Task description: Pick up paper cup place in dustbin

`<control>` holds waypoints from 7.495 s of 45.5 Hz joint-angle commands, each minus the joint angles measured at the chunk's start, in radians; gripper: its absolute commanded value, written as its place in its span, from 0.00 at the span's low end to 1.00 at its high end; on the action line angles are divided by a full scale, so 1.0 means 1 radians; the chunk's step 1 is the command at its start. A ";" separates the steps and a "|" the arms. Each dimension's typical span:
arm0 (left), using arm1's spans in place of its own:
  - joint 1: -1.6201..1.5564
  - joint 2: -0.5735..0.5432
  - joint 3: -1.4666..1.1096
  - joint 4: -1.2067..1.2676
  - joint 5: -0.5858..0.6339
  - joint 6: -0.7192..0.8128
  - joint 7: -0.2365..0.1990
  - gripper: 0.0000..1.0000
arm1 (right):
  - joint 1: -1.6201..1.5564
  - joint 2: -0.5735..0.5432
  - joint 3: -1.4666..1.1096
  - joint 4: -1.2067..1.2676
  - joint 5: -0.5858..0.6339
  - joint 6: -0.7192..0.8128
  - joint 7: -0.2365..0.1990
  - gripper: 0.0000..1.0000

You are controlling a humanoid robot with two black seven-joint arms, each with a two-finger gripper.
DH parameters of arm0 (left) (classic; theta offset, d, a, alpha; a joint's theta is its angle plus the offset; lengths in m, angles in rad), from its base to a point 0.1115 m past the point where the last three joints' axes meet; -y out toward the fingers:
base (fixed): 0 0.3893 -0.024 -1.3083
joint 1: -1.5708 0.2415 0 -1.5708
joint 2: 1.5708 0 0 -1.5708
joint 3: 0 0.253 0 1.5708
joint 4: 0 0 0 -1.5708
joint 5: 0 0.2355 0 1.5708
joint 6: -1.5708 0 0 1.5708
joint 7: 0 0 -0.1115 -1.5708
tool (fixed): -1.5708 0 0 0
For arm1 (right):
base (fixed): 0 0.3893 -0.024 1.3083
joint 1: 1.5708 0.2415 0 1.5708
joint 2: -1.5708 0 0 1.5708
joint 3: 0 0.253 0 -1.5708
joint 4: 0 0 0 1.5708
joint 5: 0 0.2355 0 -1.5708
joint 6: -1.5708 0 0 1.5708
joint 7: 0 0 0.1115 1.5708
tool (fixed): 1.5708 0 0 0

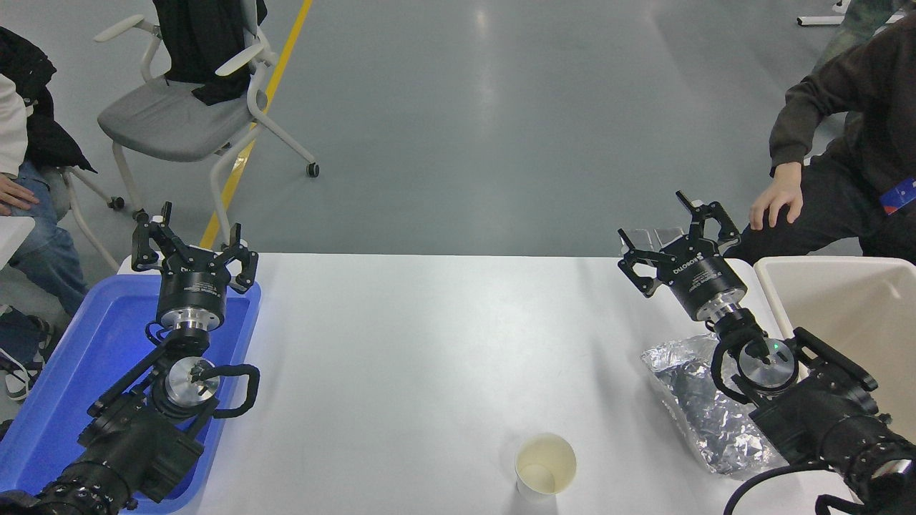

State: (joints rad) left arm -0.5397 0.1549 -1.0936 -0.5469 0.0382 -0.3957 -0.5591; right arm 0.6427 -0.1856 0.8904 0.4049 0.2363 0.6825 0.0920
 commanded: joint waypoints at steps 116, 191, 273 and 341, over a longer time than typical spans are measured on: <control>-0.005 0.006 0.008 -0.001 -0.003 0.000 -0.002 0.99 | 1.617 -0.127 -2.059 0.956 -0.450 0.028 0.003 1.00; -0.002 0.006 0.005 0.001 -0.004 0.000 -0.004 0.99 | 1.094 -0.140 -1.865 1.103 -0.368 -0.198 0.000 1.00; -0.002 0.006 0.006 0.001 -0.003 0.000 -0.004 0.99 | 0.726 -0.081 -1.711 0.888 -0.618 -0.337 0.009 0.00; -0.003 0.006 0.006 0.001 -0.003 0.000 -0.004 0.99 | 1.910 -0.166 -2.084 1.309 -0.267 0.035 0.005 0.00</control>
State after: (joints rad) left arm -0.5429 0.1610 -1.0876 -0.5464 0.0353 -0.3958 -0.5630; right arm 2.4796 -0.3728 -1.1710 1.6983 -0.0491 0.6942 0.1008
